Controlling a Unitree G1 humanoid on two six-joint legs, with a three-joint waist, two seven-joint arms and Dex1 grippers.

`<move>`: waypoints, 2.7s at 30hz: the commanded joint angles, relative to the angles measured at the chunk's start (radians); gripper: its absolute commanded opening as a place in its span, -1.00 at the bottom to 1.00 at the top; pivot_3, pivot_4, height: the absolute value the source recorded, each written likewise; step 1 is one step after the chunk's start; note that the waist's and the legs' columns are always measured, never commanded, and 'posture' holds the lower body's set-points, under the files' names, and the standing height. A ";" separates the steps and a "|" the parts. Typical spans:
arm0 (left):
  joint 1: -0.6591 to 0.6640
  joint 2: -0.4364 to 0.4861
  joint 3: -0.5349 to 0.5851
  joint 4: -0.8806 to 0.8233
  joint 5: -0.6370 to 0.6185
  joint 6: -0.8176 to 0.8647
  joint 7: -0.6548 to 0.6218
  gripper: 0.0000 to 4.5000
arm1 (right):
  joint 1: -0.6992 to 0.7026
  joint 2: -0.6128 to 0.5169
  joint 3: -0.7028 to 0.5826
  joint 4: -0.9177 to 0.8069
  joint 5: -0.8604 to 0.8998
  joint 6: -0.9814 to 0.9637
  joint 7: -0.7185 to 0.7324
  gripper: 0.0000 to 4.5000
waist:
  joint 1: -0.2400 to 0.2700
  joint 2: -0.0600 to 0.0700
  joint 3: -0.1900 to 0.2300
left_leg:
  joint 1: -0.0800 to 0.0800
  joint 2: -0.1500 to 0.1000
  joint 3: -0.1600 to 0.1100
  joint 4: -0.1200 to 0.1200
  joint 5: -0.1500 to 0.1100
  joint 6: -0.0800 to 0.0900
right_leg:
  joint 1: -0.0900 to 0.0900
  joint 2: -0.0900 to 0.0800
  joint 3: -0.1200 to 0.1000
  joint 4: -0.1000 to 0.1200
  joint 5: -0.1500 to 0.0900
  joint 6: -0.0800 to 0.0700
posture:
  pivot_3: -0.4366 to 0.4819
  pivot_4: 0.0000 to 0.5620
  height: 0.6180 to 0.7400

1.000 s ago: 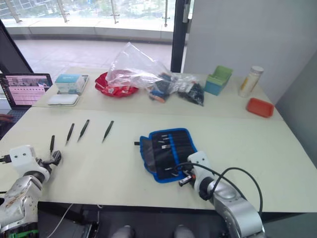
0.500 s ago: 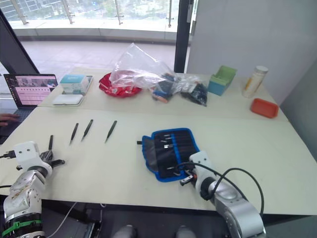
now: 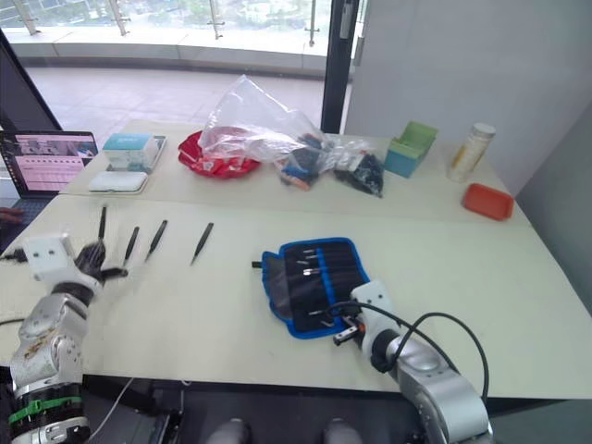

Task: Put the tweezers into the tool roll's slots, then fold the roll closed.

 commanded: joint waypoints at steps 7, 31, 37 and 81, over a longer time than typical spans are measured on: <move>-0.255 0.154 -0.374 -0.156 -0.270 0.478 -0.421 -0.99 | 0.029 0.008 0.027 0.077 -0.032 0.045 -0.038 -1.00 | -0.030 0.004 0.002 | 0.000 0.000 0.000 -0.002 0.000 0.001 | -0.001 0.000 0.001 0.000 -0.003 0.006 | -0.05 -0.47 1.00; -0.557 0.194 -0.874 0.062 0.053 0.529 -0.683 -0.99 | 0.094 0.063 0.028 0.035 -0.040 0.031 -0.114 -1.00 | -0.015 0.010 0.008 | -0.005 -0.001 0.000 -0.001 0.000 0.001 | -0.005 0.000 0.000 0.000 -0.004 0.007 | -0.05 -0.47 1.00; -0.567 0.155 -0.907 0.085 0.110 0.483 -0.709 -0.99 | 0.103 0.070 0.025 0.022 -0.040 0.035 -0.124 -1.00 | -0.015 0.010 0.008 | -0.006 -0.001 0.000 -0.001 0.000 0.001 | -0.005 0.000 0.000 0.000 -0.004 0.007 | -0.05 -0.47 1.00; -0.704 -0.302 -0.913 0.651 0.394 0.111 -0.669 -0.99 | 0.155 0.093 0.037 -0.042 -0.028 0.063 -0.166 -1.00 | 0.013 0.011 0.008 | -0.008 -0.003 -0.001 0.005 -0.001 0.002 | -0.003 -0.001 -0.001 0.001 -0.004 0.009 | -0.05 -0.47 1.00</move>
